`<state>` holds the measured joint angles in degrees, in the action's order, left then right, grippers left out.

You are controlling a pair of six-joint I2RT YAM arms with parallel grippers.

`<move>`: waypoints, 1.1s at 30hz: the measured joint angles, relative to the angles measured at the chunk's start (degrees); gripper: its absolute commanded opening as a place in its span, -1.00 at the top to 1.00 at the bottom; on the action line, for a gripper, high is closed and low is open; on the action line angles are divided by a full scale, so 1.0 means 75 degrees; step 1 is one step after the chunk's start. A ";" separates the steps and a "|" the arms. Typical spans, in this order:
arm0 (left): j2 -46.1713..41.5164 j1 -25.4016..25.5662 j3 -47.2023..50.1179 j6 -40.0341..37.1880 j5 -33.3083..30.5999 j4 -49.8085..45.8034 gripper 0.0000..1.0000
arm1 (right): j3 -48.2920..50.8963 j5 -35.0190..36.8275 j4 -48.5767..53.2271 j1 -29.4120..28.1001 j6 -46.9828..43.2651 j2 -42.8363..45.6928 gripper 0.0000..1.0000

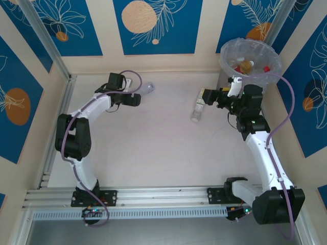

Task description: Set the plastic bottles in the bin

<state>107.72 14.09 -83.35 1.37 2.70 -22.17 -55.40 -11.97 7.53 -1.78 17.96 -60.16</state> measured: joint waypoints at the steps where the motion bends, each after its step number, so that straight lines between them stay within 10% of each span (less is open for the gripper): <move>1: 0.0117 -0.0041 -0.0117 -0.0198 0.0041 -0.0026 -0.99 | 0.0047 0.0000 0.0055 0.0000 0.0006 0.0026 -0.98; 33: 0.3622 -0.0536 -0.3870 -0.2745 0.1856 -0.1408 -0.88 | 0.0326 0.0688 0.0720 -0.0015 0.0233 0.0664 -0.99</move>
<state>134.89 10.07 -112.38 -19.22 16.62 -32.73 -52.95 -6.81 12.93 -1.89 19.70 -55.18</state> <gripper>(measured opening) 0.951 0.994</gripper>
